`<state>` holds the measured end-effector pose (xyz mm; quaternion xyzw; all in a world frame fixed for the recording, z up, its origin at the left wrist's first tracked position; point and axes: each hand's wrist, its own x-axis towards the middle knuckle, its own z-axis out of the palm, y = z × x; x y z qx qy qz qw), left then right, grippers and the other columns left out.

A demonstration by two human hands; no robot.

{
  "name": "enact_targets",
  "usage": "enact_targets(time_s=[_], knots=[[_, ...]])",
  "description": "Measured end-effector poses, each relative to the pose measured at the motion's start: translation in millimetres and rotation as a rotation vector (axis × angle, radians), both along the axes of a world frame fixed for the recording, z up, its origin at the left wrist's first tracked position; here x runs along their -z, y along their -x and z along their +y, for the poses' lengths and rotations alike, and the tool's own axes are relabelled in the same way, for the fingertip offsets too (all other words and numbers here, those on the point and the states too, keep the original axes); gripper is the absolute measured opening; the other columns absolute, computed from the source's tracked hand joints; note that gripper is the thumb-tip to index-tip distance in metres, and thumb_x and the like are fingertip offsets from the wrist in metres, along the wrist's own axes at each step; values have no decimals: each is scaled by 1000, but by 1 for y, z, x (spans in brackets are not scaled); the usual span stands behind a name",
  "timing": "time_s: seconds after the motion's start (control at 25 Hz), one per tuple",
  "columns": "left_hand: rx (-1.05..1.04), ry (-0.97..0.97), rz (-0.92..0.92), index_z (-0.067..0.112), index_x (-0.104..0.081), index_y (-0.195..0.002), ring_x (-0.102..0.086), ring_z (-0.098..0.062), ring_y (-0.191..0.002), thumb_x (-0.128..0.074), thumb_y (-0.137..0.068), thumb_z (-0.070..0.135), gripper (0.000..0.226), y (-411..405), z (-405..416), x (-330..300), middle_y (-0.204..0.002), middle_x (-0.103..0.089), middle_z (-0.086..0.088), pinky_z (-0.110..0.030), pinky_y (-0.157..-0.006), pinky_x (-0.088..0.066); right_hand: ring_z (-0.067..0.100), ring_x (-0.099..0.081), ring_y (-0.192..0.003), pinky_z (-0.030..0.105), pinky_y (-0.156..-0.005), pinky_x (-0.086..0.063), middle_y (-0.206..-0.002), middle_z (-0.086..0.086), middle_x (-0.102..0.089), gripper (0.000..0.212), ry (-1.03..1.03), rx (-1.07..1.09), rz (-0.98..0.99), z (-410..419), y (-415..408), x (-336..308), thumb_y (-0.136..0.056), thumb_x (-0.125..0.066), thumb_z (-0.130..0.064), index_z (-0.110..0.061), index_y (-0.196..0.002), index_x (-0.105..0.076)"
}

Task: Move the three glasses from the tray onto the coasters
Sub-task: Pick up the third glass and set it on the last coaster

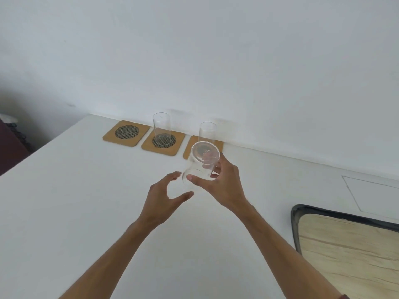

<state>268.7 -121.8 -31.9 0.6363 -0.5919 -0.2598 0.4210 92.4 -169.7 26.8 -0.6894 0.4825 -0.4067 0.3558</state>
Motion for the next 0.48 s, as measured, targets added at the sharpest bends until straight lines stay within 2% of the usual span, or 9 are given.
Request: enact_targets(time_s=[0.12,0.24,0.36,0.48], knots=[[-73,-64,-125,22,-52,-133,-50,-16,-128,-74,-78,48,64,-44,-3,26,-137,-57,3,-32,-106,-38,12,-69,-108,24,-87,-60,-118,-4,-73,81,-24,-20,-5,-21,-32,10,-63,-93,-42,-20,-132,-58],[-135,-62,-362,17,-50,-134,-48,-24,-130,-65,-82,52,65,-94,-8,42,-141,-54,-4,-41,-106,-37,12,-68,-111,27,-89,-60,-117,-4,-72,76,-55,-48,-27,-42,-61,18,-63,-93,-39,-18,-128,-60],[-173,-121,-605,12,-43,-141,-34,-30,-140,-38,-83,70,82,-142,-19,55,-151,-41,-12,-51,-114,-22,9,-67,-110,25,-89,-58,-113,-9,-70,75,-57,-76,-37,-63,-89,20,-66,-92,-38,-19,-129,-58],[-177,-280,-754,26,-21,-152,-8,-23,-149,-12,-80,80,90,-180,-25,72,-162,-16,-3,-56,-116,-3,-1,-65,-103,22,-86,-56,-105,-21,-67,73,-47,-98,-46,-82,-117,24,-66,-92,-38,-22,-128,-58]])
